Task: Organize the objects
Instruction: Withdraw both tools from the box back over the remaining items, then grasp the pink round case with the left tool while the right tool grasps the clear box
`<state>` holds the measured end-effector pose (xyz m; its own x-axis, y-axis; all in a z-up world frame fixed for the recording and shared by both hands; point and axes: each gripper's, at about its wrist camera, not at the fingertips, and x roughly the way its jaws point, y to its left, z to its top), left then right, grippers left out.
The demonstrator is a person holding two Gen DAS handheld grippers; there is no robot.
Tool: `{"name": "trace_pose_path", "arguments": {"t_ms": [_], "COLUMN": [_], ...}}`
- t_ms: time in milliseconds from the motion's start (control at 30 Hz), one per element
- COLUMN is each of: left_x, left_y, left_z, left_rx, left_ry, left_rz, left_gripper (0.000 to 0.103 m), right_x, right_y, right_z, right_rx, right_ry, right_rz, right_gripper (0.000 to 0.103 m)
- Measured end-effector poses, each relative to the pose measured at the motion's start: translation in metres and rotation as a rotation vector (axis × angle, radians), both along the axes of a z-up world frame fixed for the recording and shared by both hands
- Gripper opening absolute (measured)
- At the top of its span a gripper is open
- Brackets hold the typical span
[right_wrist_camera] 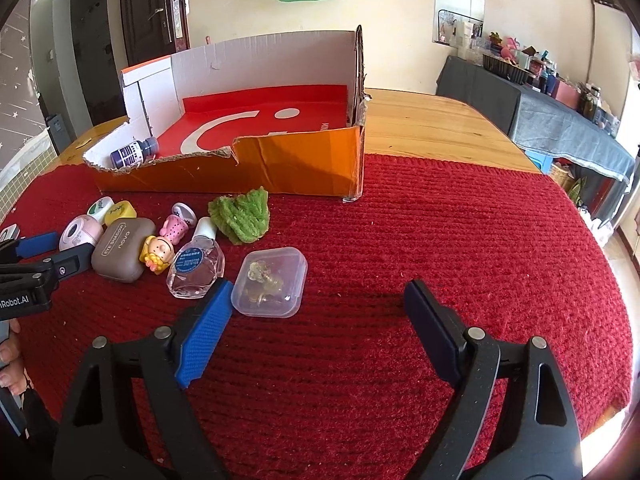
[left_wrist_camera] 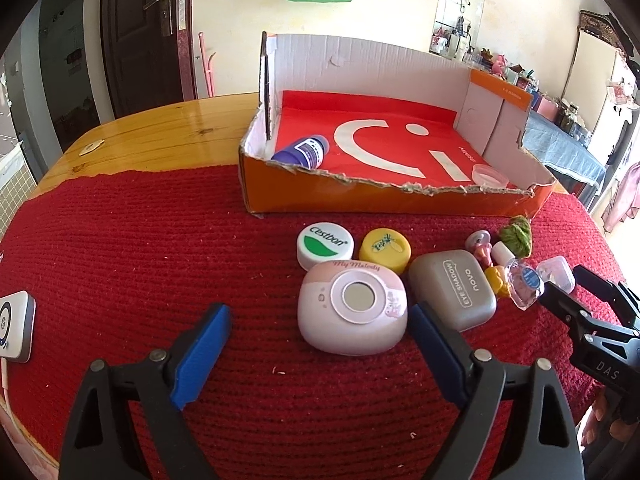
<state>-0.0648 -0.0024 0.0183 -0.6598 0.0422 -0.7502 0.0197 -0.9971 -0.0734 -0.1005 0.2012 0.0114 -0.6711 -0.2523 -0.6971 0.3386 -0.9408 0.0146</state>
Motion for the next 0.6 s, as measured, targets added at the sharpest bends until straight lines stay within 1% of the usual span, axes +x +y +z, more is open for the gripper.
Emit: {"name": "trace_pose_path", "arguments": {"t_ms": [133,300,400,433,467,500,533,567,600], "left_x": [-0.001,0.001,0.003,0.004,0.005,0.006,0.007,0.008,0.009], "left_y": [0.003,0.003,0.005,0.006,0.007,0.008,0.009,0.009,0.009], "left_z": [-0.001,0.0,0.0,0.001,0.001,0.001,0.002,0.002,0.003], "left_rx": [0.0,0.008,0.013,0.015,0.015,0.014,0.022,0.029,0.038], "left_ry": [0.0,0.006,0.013,0.017,0.02,0.023,0.026,0.027,0.026], "left_rz": [-0.014,-0.023,-0.038,-0.044,-0.051,-0.059,-0.072,-0.079,-0.084], "left_gripper": [0.086,0.083,0.077,0.072,0.068,0.065,0.055,0.055,0.054], "right_x": [0.0,0.002,0.002,0.002,0.002,0.003,0.003,0.004,0.006], "right_y": [-0.003,-0.008,-0.011,-0.011,-0.012,-0.012,-0.014,-0.016,-0.018], "right_z": [0.0,0.001,0.0,0.0,0.0,0.0,0.0,0.0,0.0], "right_rx": [0.0,0.003,0.01,0.008,0.006,0.005,0.007,0.011,0.015], "right_ry": [0.003,0.008,0.013,0.015,0.016,0.016,0.018,0.025,0.031], "right_rz": [0.01,0.027,0.036,0.038,0.041,0.046,0.054,0.068,0.086], "right_gripper": [0.078,0.078,0.072,0.068,0.062,0.058,0.05,0.041,0.041]}}
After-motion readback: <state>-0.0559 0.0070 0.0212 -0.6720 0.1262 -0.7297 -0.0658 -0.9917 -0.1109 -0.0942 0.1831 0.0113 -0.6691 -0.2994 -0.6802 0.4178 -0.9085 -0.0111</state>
